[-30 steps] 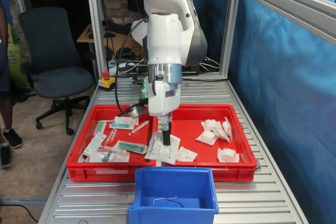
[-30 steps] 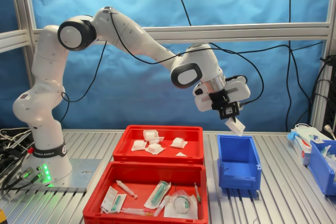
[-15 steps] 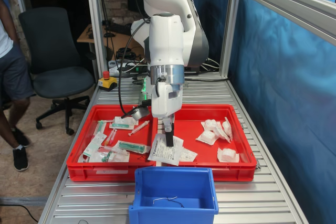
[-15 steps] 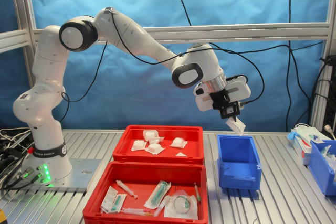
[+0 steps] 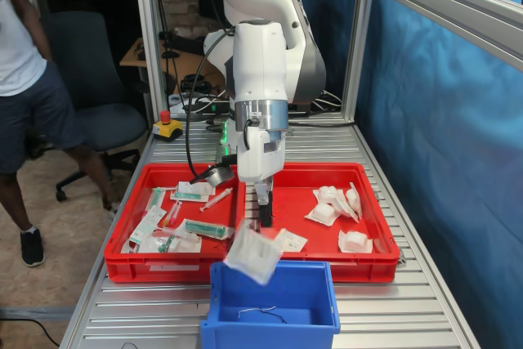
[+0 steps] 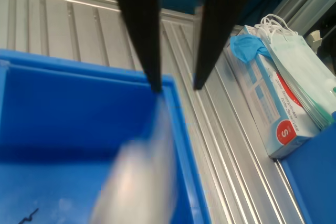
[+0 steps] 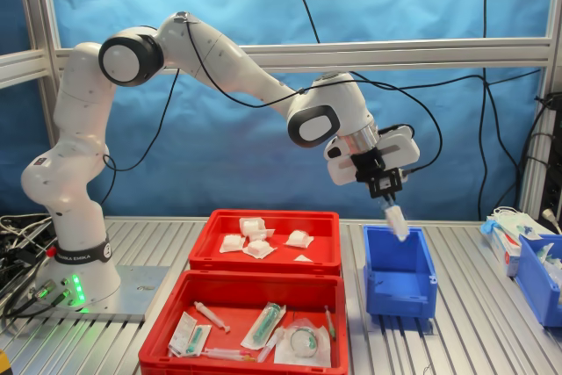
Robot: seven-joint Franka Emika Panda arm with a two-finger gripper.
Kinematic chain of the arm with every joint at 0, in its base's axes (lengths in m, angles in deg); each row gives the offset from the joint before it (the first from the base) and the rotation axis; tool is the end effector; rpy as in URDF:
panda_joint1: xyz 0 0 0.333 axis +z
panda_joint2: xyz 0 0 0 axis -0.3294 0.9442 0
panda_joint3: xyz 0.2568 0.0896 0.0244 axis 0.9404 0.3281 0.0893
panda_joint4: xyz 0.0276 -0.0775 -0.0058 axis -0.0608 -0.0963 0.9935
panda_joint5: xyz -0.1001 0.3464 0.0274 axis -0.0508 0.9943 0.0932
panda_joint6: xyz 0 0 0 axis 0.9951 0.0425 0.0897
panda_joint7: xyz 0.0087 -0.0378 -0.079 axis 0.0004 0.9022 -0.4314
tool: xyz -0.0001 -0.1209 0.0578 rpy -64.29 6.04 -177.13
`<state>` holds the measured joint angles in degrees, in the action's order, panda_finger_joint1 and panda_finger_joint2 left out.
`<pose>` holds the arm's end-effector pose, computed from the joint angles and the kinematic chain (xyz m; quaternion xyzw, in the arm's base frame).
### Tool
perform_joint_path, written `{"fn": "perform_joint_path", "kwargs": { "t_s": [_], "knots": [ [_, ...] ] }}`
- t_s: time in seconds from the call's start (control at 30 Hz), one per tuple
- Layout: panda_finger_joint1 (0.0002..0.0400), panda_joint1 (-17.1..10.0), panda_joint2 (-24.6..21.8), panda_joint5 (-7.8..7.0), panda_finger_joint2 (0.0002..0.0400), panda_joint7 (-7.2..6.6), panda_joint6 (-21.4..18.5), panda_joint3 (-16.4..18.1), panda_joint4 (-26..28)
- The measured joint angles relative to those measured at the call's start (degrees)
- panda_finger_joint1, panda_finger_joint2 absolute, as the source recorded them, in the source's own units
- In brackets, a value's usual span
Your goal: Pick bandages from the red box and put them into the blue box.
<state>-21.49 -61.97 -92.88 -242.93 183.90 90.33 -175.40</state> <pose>0.6581 0.0217 0.3416 -0.2575 0.9355 -0.0607 0.2342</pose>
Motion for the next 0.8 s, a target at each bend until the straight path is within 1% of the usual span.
{"fn": "perform_joint_path", "kwargs": {
  "t_s": [0.8],
  "knots": [
    [0.0051,0.1,0.6,0.00,0.0051,0.00,0.2,0.0,0.2]
  ]
}}
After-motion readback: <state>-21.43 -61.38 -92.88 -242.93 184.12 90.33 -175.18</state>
